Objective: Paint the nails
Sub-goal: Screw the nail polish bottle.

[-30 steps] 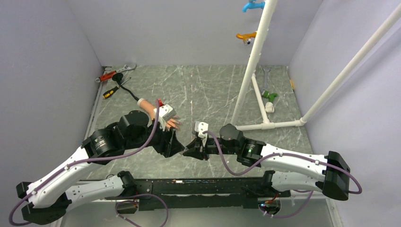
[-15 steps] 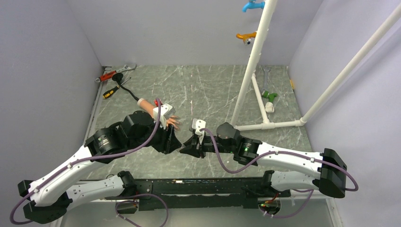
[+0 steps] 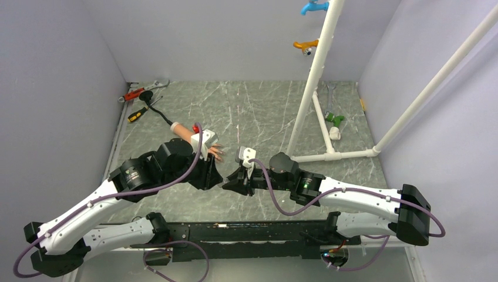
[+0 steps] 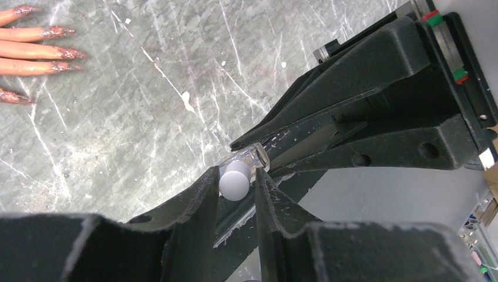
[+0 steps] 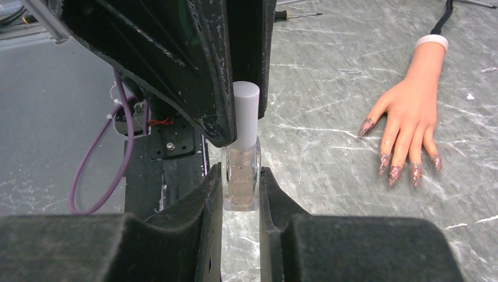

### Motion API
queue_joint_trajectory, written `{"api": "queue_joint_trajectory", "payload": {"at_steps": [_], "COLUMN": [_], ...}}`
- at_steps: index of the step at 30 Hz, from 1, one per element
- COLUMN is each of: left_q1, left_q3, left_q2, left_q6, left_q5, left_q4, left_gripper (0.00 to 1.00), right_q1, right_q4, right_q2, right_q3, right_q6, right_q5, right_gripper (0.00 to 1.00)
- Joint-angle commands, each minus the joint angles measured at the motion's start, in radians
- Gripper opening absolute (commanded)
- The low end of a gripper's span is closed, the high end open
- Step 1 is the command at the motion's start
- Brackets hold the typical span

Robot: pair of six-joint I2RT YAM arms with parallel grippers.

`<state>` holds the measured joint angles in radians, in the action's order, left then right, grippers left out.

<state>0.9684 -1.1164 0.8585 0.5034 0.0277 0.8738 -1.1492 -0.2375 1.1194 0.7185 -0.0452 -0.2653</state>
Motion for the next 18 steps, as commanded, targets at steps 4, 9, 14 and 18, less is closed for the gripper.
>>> {"api": "queue_joint_trajectory", "payload": {"at_steps": [4, 9, 14, 18], "left_q1": [0.003, 0.003, 0.003, 0.003], "left_q3": [0.017, 0.018, 0.021, 0.017], "left_q2": [0.004, 0.010, 0.006, -0.001], "left_q6": [0.017, 0.012, 0.001, -0.043], "left_q5": [-0.012, -0.010, 0.002, 0.033], "left_q4": [-0.029, -0.033, -0.052, -0.061], "left_gripper": [0.32, 0.28, 0.20, 0.12], "right_q1": [-0.003, -0.004, -0.004, -0.004], "right_q4": [-0.073, -0.074, -0.073, -0.068], "right_q2": [-0.024, -0.022, -0.022, -0.020], "right_q3": [0.034, 0.032, 0.029, 0.032], "right_q6": [-0.001, -0.001, 0.002, 0.008], "right_q5": [0.015, 0.012, 0.009, -0.007], "right_gripper": [0.00, 0.00, 0.00, 0.00]}}
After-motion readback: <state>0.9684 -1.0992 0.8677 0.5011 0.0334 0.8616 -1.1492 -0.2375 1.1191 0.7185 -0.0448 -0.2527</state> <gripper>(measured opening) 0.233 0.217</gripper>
